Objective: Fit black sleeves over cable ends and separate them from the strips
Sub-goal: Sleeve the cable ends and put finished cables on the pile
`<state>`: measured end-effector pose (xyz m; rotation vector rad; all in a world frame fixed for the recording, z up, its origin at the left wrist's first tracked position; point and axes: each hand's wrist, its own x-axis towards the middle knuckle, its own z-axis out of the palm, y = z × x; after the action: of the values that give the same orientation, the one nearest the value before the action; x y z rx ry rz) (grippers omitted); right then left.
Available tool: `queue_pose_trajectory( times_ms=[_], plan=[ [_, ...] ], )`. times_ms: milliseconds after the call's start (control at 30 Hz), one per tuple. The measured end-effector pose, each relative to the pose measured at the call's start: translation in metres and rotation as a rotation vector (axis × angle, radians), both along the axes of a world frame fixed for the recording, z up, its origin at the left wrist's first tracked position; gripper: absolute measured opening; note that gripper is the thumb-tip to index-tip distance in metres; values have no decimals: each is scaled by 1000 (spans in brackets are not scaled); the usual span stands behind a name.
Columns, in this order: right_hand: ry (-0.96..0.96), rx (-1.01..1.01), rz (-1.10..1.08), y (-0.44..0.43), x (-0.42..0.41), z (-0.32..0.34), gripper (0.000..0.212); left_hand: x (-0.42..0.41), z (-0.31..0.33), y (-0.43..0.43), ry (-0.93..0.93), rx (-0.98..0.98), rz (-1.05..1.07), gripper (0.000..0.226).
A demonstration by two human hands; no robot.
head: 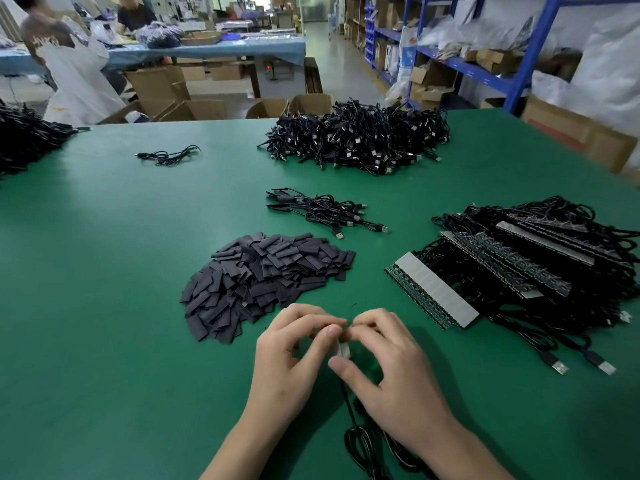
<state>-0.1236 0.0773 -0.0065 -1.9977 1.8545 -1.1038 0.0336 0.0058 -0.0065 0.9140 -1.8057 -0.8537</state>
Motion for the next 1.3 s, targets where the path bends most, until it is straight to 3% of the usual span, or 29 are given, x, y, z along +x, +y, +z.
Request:
queue_pose_trajectory(
  times_ms=[67, 133, 200, 333, 467, 533, 567, 700, 767, 967, 1300],
  plan=[
    [-65, 10, 56, 0, 3, 1, 31, 0, 2, 2, 15, -4, -14, 22],
    [-254, 86, 109, 0, 5, 3, 25, 0, 4, 1, 24, -22, -18, 26],
    [-568, 215, 198, 1, 4, 9, 28, 4, 4, -5, 26, -35, 51, 30],
    [-1423, 356, 372, 4, -15, 23, 31, 14, -3, -23, -15, -6, 294, 24],
    [-1824, 322, 509, 1, -46, 25, 29, 23, -8, -38, -149, 1, 397, 19],
    [-1778, 330, 423, 0, -57, 27, 27, 28, -8, -47, -359, -70, 418, 27],
    [-1651, 339, 340, 0, -61, 28, 28, 30, -7, -51, -466, -97, 424, 32],
    [-854, 371, 79, 0, -60, 23, 26, 33, 0, -66, -720, -82, 459, 40],
    [-670, 387, 54, -1, -54, 16, 23, 33, 1, -74, -778, -71, 461, 38],
    [-449, 447, 31, -5, -43, 4, 20, 40, 0, -85, -820, -115, 474, 32],
    [-435, 430, 22, -6, -42, 0, 22, 54, -5, -90, -773, -267, 479, 14]
  ],
)
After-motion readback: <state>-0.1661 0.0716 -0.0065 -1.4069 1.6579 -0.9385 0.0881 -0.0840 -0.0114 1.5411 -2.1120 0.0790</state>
